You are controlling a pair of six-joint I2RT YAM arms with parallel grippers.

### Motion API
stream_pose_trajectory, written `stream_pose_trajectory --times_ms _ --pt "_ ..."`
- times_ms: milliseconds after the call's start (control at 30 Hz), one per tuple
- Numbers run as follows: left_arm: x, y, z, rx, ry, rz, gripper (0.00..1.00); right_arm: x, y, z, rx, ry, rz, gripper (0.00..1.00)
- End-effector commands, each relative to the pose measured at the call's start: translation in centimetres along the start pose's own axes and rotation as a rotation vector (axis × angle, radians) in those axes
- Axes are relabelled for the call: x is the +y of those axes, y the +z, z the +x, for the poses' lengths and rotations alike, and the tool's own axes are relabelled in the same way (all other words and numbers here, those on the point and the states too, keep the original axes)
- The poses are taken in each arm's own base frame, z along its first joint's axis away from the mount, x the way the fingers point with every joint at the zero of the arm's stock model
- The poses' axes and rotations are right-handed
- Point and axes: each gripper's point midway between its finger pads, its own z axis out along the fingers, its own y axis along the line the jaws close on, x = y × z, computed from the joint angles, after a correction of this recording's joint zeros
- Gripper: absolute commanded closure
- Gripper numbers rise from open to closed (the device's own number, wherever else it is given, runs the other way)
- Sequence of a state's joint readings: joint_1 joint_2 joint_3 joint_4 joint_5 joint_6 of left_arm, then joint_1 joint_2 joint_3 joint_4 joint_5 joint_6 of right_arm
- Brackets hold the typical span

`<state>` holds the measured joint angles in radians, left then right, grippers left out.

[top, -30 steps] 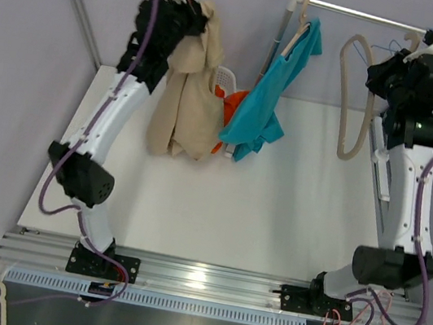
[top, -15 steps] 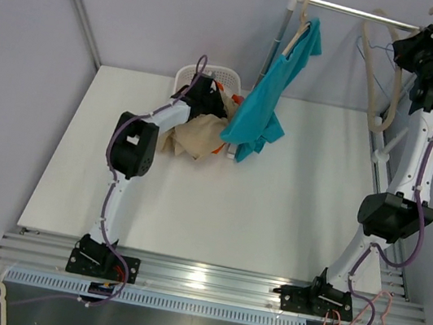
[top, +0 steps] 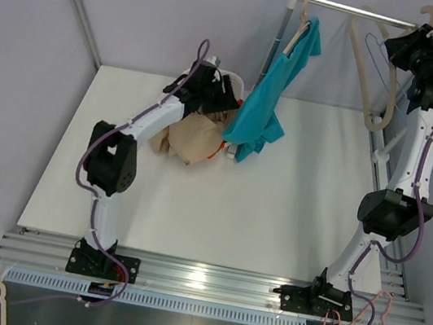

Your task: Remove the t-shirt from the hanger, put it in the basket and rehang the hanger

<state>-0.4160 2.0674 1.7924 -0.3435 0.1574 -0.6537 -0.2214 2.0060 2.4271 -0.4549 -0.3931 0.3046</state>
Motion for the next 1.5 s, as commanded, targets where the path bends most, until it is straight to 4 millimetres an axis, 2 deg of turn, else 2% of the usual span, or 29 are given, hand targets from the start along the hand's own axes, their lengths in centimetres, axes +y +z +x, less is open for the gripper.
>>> stream_pose_trajectory --times_ms 0,67,100,200,233,333,400,433,467,600,667,700,733,767,833,867,933,967,1000,1067,1100,1133,1167,1200,1267,1300,1333,1400,1467 --pt "-5.6 -8.1 -5.3 -0.21 0.116 0.039 0.08 0.1 0.7 -0.5 -0.016 0.027 -0.052 1.0" --pt "-6.0 -9.9 -6.2 -0.261 0.136 0.006 0.0 0.0 0.9 -0.3 -0.008 0.05 -0.074 1.0" --pt "-6.5 -11.7 -6.9 -0.298 0.142 -0.009 0.0 -0.2 0.9 -0.5 -0.01 0.057 -0.081 1.0" --pt "-6.6 -13.7 -7.3 -0.335 0.148 -0.032 0.01 0.0 1.0 0.0 0.011 0.092 -0.12 1.0" --pt "-7.1 -15.1 -7.6 -0.358 0.148 -0.026 0.0 -0.1 1.1 0.3 0.022 0.099 -0.121 1.0" --pt "-7.1 -16.4 -7.8 -0.4 0.158 -0.044 0.0 0.0 0.8 0.7 0.042 0.1 -0.121 1.0" --pt "-7.0 -17.4 -8.0 -0.425 0.165 -0.052 0.01 -0.2 0.4 0.8 0.049 0.092 -0.098 0.87" --pt "-7.0 -17.6 -7.9 -0.426 0.169 -0.053 0.01 -0.3 0.3 0.8 0.05 0.092 -0.086 0.69" --pt "-7.1 -17.9 -8.0 -0.43 0.172 -0.049 0.0 -0.5 0.0 0.7 0.048 0.087 -0.069 0.64" --pt "-7.5 -18.7 -8.2 -0.441 0.18 -0.035 0.01 0.1 -2.5 -0.3 0.046 0.084 -0.005 0.51" --pt "-8.0 -18.9 -8.2 -0.446 0.191 -0.021 0.0 0.7 -4.6 -2.0 0.008 0.055 0.057 0.42" --pt "-8.2 -18.8 -8.2 -0.45 0.195 -0.016 0.01 0.8 -5.4 -1.6 0.027 0.054 0.087 0.41" --pt "-8.6 -19.0 -8.5 -0.456 0.2 -0.005 0.0 2.5 -7.1 -2.7 0.004 0.028 0.087 0.38" --pt "-9.0 -19.2 -8.7 -0.463 0.203 0.003 0.01 2.4 -7.9 -3.0 -0.014 -0.003 0.146 0.36" --pt "-9.4 -19.0 -8.8 -0.465 0.213 0.013 0.0 4.0 -9.0 -1.7 0.02 -0.024 0.171 0.32" --pt "-10.1 -19.3 -9.2 -0.476 0.216 0.032 0.01 5.2 -10.8 -2.7 -0.013 -0.049 0.185 0.32" --pt "-10.7 -18.8 -9.2 -0.477 0.231 0.045 0.0 6.7 -11.4 -1.3 0.011 -0.059 0.172 0.32" --pt "-11.3 -18.9 -9.5 -0.483 0.239 0.059 0.01 9.3 -12.3 -1.3 0.003 -0.068 0.123 0.32" --pt "-11.4 -18.0 -9.1 -0.465 0.248 0.056 0.0 10.0 -12.3 -1.0 0.01 -0.062 0.109 0.33" --pt "-12.0 -17.6 -9.4 -0.457 0.252 0.066 0.01 13.2 -12.3 0.1 0.036 -0.053 0.036 0.33" --pt "-12.7 -17.6 -9.6 -0.46 0.255 0.08 0.0 13.9 -11.7 0.7 0.053 -0.04 0.013 0.33" --pt "-13.1 -16.7 -9.4 -0.447 0.267 0.088 0.01 15.3 -11.5 0.8 0.057 -0.035 -0.025 0.33" --pt "-13.1 -16.0 -9.2 -0.439 0.271 0.083 0.0 15.4 -10.9 0.9 0.06 -0.03 -0.029 0.33" --pt "-14.2 -16.4 -9.8 -0.452 0.275 0.112 0.0 16.0 -9.4 2.3 0.097 -0.015 -0.047 0.33" --pt "-14.2 -14.6 -9.0 -0.418 0.284 0.106 0.0 17.2 -8.0 3.1 0.119 -0.009 -0.083 0.34" --pt "-14.5 -14.2 -8.7 -0.402 0.291 0.116 0.01 18.3 -7.7 2.6 0.106 -0.009 -0.108 0.34" --pt "-15.0 -14.5 -9.1 -0.408 0.289 0.129 0.01 18.0 -5.6 4.4 0.144 -0.006 -0.103 0.34" --pt "-15.0 -14.3 -9.0 -0.394 0.285 0.124 0.0 18.7 -4.4 4.3 0.131 -0.01 -0.123 0.34" --pt "-15.6 -14.3 -8.7 -0.389 0.292 0.155 0.0 18.5 -2.5 5.6 0.141 -0.011 -0.125 0.34"
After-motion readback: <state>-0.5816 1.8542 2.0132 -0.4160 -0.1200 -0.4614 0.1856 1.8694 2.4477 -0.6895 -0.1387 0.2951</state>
